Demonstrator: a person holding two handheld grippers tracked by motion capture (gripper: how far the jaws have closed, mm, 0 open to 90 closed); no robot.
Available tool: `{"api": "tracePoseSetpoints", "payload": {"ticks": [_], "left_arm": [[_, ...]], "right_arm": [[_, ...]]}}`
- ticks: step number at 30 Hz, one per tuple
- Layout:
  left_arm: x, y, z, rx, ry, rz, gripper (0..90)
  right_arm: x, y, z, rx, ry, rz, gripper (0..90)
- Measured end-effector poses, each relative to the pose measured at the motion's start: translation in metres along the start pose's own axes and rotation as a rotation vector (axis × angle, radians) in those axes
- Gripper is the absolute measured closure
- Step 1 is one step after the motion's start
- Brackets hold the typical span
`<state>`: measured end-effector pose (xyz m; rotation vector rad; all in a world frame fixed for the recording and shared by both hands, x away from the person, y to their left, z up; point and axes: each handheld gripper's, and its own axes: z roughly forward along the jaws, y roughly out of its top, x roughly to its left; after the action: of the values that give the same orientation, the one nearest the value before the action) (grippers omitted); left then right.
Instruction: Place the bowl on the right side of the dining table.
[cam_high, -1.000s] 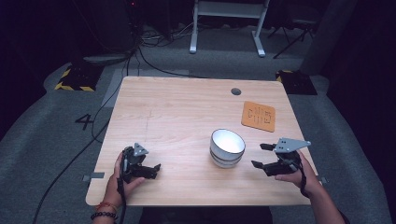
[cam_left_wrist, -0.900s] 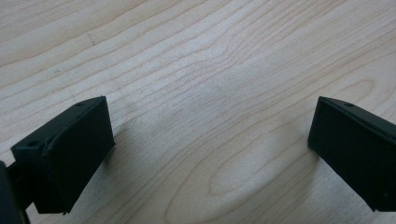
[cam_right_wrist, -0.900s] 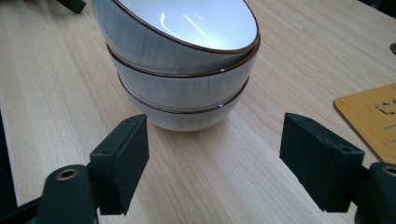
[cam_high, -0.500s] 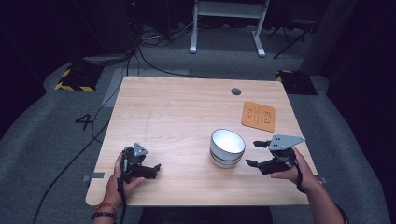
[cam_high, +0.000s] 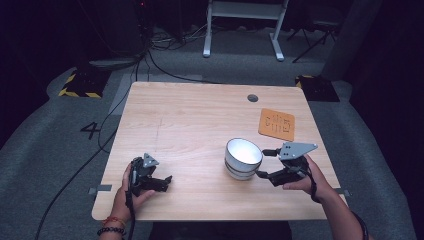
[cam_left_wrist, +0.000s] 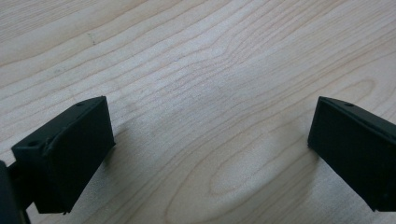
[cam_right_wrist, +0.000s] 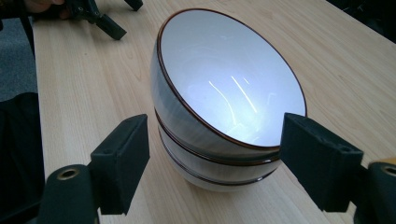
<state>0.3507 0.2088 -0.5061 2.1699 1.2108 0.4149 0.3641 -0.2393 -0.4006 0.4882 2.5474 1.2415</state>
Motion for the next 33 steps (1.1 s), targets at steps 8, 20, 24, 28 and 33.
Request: {"api": "tracePoseSetpoints", "payload": {"ticks": [8,20,24,28,33], "left_arm": [[0.0,0.0,0.0,0.0,0.001,0.0,0.3],[0.0,0.0,0.0,0.0,-0.001,0.0,0.3],[0.0,0.0,0.0,0.0,-0.001,0.001,0.3],[0.0,0.0,0.0,0.0,-0.001,0.001,0.3],[0.0,0.0,0.0,0.0,-0.001,0.0,0.3]], "right_arm": [[0.004,0.009,0.006,0.003,0.027,-0.019,24.7],[0.005,0.016,0.022,0.021,0.074,-0.028,25.6],[0.005,0.019,0.027,0.032,0.083,-0.024,25.7],[0.005,0.021,0.033,0.031,0.1,-0.029,27.4],[0.004,0.024,0.039,0.037,0.123,-0.024,32.6]]}}
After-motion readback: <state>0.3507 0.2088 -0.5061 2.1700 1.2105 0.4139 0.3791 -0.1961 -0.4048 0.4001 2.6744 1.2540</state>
